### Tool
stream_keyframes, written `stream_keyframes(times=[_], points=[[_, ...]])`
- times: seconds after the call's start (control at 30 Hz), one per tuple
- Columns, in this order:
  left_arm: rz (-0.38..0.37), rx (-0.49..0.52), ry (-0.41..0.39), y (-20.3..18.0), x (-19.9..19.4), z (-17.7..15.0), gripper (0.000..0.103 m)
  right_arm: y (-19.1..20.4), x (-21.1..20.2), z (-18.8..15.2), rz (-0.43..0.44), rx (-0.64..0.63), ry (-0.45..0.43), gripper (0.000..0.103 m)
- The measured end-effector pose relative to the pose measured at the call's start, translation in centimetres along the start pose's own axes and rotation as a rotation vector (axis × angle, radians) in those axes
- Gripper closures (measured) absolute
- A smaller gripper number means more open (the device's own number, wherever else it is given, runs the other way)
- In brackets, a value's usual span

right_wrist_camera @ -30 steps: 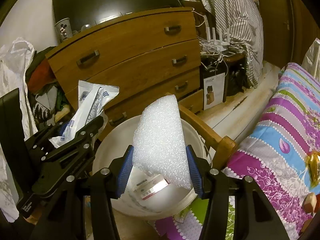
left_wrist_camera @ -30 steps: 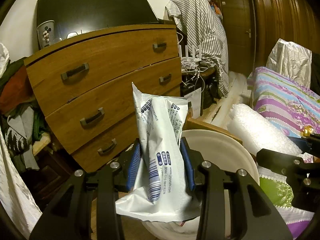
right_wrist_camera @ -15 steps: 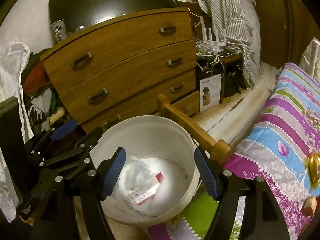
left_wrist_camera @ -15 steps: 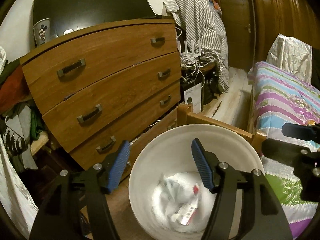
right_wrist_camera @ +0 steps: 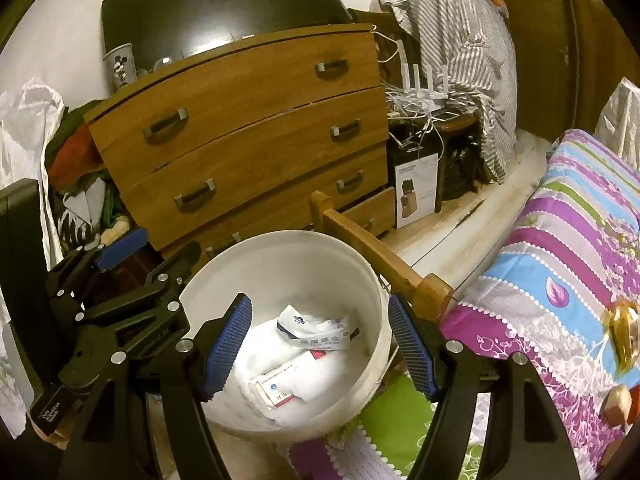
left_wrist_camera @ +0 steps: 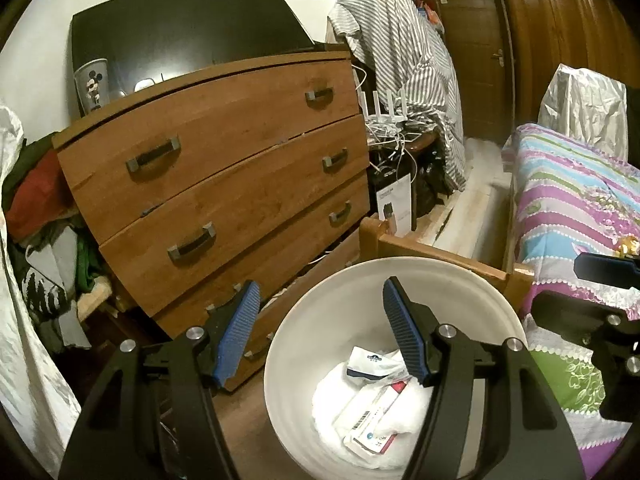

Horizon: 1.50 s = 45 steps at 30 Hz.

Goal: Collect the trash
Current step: 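Move both tools back over the remaining items on the bed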

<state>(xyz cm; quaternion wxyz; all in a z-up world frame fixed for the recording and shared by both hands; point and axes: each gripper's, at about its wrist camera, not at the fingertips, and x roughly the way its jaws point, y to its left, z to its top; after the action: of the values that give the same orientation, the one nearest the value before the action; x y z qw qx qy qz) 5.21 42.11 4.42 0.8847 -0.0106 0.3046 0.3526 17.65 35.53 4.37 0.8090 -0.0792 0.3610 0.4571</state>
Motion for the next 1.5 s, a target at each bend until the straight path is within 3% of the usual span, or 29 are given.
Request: stream_keyframes(times=[0.23,0.63,0.87,1.07,1.3,1.5], points=[[0.01,-0.04,-0.013,-0.1,-1.2,-0.3,0.031,-0.9,-2.6,-0.8,-0.066,0.018,-0.093,0.031],[-0.074,-0.069,-0.046,-4.9,-5.2,-1.5,0.01,-5.2,-10.5,-7.0,-0.362,0.027,-0.376,0.03],[-0.193,-0.046,-0.08,-10.0,-8.3,-2.2,0.006,-11.3,-14.8,-12.6,-0.476,0.134,-0.392,0.029],[-0.322,0.075,-0.076,-16.2,-9.5,-4.0,0.006,-18.7,-19.5,-18.5,-0.555,0.3,-0.378,0.028],[-0.534,0.288,0.001,-24.5,-8.6,-7.2,0.006,-28.7,-25.7,-25.9,-0.525,0.61,-0.412,0.028],[-0.555,0.336,0.054,-29.0,-7.6,-8.6,0.008,-36.6,-26.1,-28.0,-0.348,0.849,-0.391,0.041]])
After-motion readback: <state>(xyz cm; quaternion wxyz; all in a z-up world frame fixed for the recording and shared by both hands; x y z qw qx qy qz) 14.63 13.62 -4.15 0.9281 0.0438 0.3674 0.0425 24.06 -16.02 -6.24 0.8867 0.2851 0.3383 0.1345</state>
